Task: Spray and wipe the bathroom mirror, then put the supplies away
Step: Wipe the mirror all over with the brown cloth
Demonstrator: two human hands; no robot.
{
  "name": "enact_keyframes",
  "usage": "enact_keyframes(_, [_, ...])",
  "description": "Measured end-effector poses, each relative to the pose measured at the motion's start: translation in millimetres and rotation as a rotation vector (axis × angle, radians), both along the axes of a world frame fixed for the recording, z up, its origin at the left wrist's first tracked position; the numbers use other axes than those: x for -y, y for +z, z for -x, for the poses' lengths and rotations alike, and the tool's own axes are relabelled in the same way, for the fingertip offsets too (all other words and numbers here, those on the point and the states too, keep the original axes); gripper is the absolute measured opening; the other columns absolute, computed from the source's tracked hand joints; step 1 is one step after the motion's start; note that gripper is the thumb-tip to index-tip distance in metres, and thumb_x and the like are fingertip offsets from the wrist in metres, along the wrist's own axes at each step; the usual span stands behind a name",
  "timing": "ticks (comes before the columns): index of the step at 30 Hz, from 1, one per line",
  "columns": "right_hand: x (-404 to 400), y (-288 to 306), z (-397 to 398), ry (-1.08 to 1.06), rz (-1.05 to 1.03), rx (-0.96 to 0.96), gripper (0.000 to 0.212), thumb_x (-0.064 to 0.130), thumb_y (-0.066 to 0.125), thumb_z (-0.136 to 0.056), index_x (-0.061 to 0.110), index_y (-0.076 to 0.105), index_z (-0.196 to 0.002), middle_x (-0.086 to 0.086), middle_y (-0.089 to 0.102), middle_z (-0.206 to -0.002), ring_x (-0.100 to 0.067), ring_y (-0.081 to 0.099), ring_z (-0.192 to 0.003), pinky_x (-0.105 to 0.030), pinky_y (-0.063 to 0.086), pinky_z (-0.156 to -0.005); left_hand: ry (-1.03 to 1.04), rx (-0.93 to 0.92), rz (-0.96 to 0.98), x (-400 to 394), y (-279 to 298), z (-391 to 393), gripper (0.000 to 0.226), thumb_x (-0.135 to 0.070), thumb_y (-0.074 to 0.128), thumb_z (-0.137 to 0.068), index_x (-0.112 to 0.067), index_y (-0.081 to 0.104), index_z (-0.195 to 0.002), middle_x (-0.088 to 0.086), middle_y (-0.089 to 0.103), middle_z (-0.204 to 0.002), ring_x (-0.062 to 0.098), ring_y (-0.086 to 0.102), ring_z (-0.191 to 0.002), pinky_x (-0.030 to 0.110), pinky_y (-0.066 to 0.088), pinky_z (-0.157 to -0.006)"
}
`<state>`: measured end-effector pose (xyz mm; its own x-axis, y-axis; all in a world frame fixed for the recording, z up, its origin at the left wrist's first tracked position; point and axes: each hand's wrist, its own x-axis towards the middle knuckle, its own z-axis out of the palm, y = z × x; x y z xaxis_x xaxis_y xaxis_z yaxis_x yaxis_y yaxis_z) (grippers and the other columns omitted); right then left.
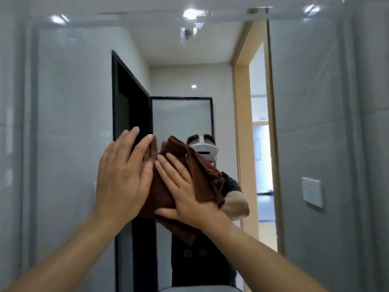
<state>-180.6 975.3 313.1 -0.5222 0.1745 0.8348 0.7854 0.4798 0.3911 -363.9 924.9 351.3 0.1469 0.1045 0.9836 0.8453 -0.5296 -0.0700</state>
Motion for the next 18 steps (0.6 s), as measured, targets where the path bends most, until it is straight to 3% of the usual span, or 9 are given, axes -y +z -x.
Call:
enact_keyframes(5, [18.9,-8.7,-78.3,-0.059,-0.008,0.047,0.104,0.062,0.069,-0.084,0.008,0.022,-0.16,-0.004,0.014,-0.169,-0.024,0.005,-0.158,-0.051,0.015,-0.126,0.001,-0.106,-0.016,-2.0,4.9,-34.8,0.054,-0.029,0.041,-0.094,-0.018,0.048,-0.146,0.004,0.036,-0.158,0.022,0.026,-0.15,0.05,0.025,-0.119])
enact_keyframes(9, [38.4,21.2,-135.5,-0.199,-0.103,-0.017,0.106,0.066,0.068,-0.081,0.009,0.024,-0.159,-0.003,0.018,-0.168,-0.023,0.008,-0.157,-0.041,-0.001,-0.128,-0.021,-0.11,-0.043,1.5,25.5,-60.6,0.053,-0.029,0.045,-0.095,-0.02,0.045,-0.147,0.004,0.032,-0.16,0.02,0.022,-0.151,0.049,0.022,-0.121])
enact_keyframes(13, [50.0,55.6,-176.3,-0.325,-0.181,-0.169,0.105,0.07,0.059,-0.081,0.01,0.025,-0.159,-0.004,0.02,-0.168,-0.023,0.011,-0.157,-0.055,0.008,-0.126,-0.045,-0.112,-0.081,7.9,44.0,-73.7,0.055,-0.031,0.042,-0.093,-0.02,0.045,-0.147,0.005,0.033,-0.159,0.022,0.023,-0.15,0.048,0.02,-0.122])
enact_keyframes(18, [48.9,91.0,-170.1,-0.558,-0.268,-0.434,0.104,0.078,0.038,-0.084,0.014,0.014,-0.162,-0.001,0.014,-0.17,-0.019,0.007,-0.157,-0.051,0.007,-0.126,-0.045,-0.093,-0.089,12.7,56.1,-64.7,0.056,-0.032,0.04,-0.093,-0.019,0.046,-0.147,0.005,0.032,-0.16,0.022,0.022,-0.151,0.049,0.02,-0.121])
